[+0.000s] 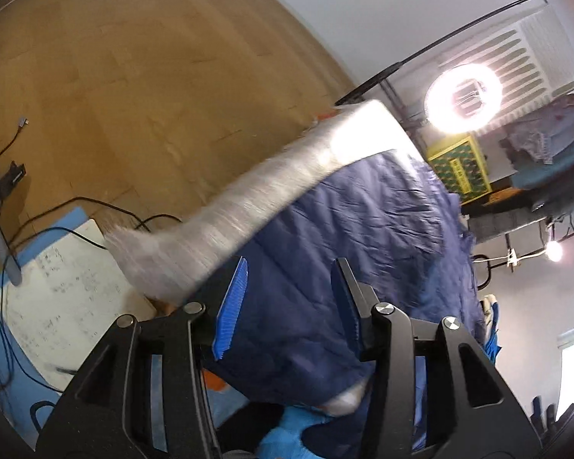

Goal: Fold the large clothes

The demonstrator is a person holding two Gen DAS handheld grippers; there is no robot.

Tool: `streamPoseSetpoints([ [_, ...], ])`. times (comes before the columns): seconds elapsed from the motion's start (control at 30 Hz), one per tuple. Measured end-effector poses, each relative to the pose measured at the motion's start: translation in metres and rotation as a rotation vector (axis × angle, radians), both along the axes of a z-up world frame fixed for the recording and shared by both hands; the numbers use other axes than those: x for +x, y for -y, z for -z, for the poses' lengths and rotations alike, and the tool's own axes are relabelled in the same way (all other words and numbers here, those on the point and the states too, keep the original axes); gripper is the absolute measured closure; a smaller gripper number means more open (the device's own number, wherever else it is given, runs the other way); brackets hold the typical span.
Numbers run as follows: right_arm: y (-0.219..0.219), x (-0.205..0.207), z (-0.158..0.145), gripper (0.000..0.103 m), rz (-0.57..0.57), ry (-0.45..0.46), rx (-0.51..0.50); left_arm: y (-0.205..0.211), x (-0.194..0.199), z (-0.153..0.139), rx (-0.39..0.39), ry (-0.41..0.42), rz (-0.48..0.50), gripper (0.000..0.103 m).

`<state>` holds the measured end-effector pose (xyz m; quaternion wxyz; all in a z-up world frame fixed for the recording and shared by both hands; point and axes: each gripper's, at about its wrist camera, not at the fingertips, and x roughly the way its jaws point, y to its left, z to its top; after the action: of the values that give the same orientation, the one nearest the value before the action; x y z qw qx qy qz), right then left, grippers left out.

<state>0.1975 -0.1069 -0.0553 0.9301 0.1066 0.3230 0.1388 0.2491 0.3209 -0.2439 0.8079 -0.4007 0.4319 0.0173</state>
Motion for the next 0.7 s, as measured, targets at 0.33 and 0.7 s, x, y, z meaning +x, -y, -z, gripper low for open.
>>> streamPoseSetpoints([
  [0.33,-0.029,0.022,-0.017,0.025,-0.031,0.022,0.004,-0.004,0.030,0.028,0.048,-0.078,0.108,0.058],
  [0.7,-0.029,0.012,-0.021,0.025,-0.033,0.015,0.012,0.011,0.024,0.033,0.103,-0.100,0.212,0.098],
])
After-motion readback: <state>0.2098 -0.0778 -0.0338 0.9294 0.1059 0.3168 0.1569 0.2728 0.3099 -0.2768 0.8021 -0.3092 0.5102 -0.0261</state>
